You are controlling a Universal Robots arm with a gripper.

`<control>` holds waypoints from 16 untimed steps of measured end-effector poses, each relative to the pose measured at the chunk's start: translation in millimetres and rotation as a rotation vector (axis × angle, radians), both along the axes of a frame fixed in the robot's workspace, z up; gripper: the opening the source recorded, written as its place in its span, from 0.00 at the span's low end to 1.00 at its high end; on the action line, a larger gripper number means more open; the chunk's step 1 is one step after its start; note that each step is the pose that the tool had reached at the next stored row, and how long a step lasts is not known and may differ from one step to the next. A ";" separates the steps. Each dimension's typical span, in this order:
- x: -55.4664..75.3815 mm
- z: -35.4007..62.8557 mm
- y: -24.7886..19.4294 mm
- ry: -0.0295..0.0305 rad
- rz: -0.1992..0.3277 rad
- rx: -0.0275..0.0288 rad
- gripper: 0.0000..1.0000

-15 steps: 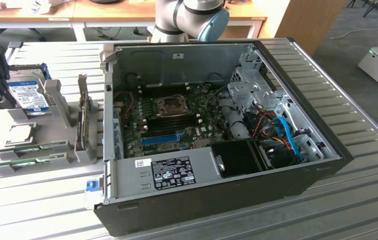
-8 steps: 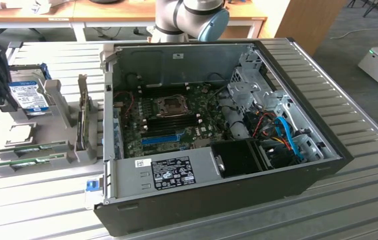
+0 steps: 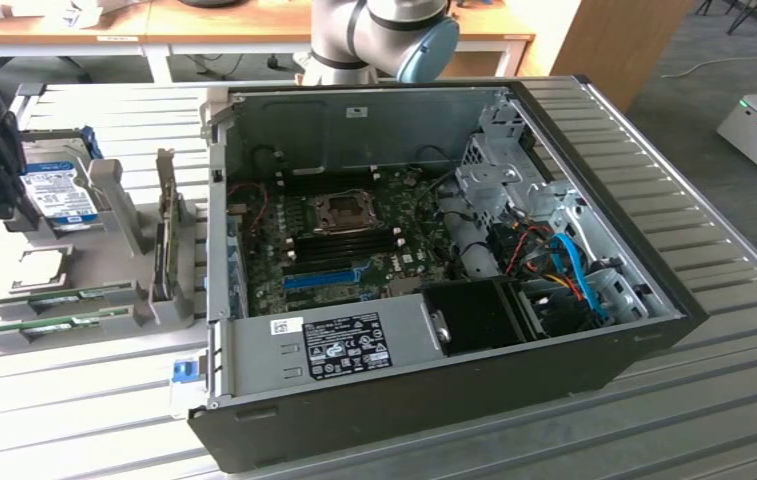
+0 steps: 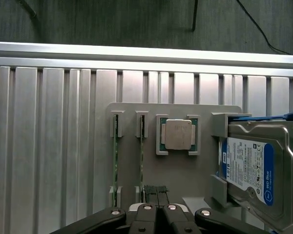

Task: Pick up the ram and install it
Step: 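Pick up the ram and move it above insertion slot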

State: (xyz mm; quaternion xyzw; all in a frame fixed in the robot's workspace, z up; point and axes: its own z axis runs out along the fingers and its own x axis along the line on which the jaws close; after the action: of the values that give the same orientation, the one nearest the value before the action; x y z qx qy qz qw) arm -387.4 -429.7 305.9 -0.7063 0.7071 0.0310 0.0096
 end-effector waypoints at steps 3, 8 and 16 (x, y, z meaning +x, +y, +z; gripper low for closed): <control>0.0 -4.1 -0.8 -0.0001 0.000 0.0011 0.10; 0.0 -10.9 -2.4 -0.0001 0.000 0.0028 0.10; 0.0 -13.7 -2.8 -0.0001 0.000 0.0029 0.10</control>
State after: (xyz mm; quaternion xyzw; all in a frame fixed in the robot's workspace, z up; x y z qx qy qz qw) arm -387.4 -432.5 292.2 -0.7063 0.7071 0.0320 0.0107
